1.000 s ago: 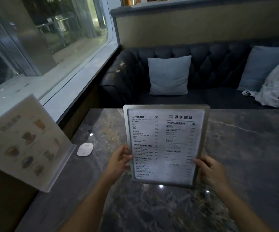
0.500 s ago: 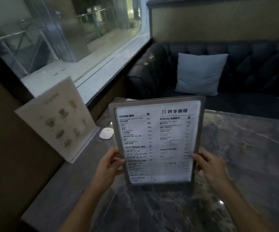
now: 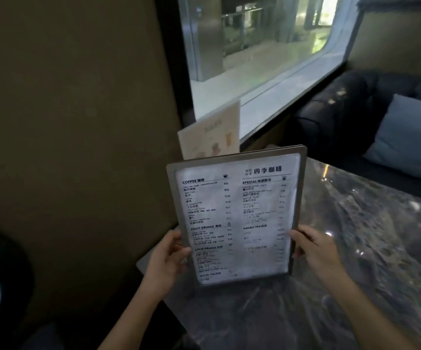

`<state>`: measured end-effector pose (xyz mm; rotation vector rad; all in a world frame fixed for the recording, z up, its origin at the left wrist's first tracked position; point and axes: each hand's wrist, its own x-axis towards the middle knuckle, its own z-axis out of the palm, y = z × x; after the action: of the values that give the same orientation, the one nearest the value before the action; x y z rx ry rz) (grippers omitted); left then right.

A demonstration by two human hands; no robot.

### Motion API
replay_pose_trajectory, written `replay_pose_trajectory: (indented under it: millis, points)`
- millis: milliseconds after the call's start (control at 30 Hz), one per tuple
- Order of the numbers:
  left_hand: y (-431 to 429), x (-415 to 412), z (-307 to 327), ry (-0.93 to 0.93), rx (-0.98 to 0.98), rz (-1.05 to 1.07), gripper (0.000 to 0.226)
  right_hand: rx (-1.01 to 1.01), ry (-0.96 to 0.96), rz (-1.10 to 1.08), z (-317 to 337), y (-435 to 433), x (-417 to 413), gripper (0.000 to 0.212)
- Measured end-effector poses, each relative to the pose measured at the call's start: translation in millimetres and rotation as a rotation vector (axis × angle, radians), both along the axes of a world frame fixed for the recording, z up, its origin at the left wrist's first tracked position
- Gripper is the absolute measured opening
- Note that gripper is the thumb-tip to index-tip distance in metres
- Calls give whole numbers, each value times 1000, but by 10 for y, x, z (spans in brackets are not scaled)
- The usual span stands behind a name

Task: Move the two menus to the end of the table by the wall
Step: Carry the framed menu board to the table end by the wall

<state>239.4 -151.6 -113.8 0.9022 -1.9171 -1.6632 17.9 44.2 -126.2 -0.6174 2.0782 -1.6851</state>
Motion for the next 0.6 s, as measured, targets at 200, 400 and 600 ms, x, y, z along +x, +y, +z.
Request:
replay_pose_trajectory:
  millis: [200, 400, 600]
  points:
    - [-269, 434, -79, 24, 88, 176, 22, 22, -53, 135, -37, -714, 193, 10]
    - [-378, 750, -211, -59, 69, 314, 33, 41, -83, 238, -176, -1184, 321, 12]
    - [-434, 845, -323, -83, 97, 422, 44, 63, -82, 238, -304, -1444, 339, 10]
